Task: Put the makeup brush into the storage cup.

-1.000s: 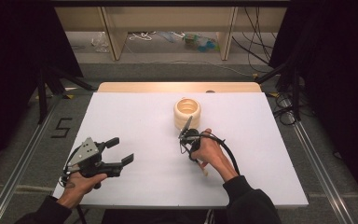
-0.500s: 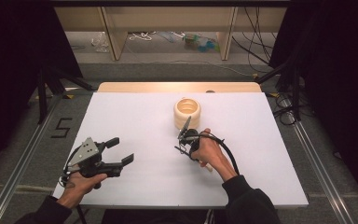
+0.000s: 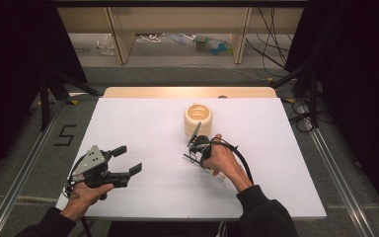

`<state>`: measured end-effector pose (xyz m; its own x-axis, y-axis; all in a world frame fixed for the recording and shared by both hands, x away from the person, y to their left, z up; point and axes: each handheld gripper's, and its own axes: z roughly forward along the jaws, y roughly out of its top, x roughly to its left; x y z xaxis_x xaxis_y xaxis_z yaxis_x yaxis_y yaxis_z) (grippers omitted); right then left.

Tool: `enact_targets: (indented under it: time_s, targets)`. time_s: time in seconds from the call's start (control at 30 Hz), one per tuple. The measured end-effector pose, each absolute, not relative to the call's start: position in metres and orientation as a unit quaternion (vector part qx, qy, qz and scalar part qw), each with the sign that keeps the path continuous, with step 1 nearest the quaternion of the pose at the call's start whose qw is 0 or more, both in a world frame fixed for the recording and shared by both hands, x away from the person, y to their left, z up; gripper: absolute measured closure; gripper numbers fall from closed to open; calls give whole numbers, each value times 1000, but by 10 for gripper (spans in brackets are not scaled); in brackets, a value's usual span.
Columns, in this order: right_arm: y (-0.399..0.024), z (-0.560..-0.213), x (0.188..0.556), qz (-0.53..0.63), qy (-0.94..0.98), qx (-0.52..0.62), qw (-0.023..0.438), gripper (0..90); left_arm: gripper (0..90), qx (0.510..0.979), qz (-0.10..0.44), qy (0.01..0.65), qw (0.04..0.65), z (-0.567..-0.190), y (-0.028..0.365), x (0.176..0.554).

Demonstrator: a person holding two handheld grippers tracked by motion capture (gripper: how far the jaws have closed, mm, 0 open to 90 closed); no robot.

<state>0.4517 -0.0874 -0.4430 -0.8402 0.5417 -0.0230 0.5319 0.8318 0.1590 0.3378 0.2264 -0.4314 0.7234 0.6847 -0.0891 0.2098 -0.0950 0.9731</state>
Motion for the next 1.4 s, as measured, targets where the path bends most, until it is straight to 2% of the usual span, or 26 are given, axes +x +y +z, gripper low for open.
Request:
enact_targets:
  time_s: [0.6, 0.87, 1.4]
  targets:
    - [-78, -407, 423, 109, 970, 204, 70, 834, 154, 714, 196, 317, 593, -432, 225, 338]
    - [-72, -399, 414, 109, 977, 159, 88, 834, 154, 718, 192, 316, 590, -433, 225, 338]
    - [-54, -389, 391, 112, 984, 97, 95, 834, 154, 742, 184, 299, 572, -436, 218, 336]
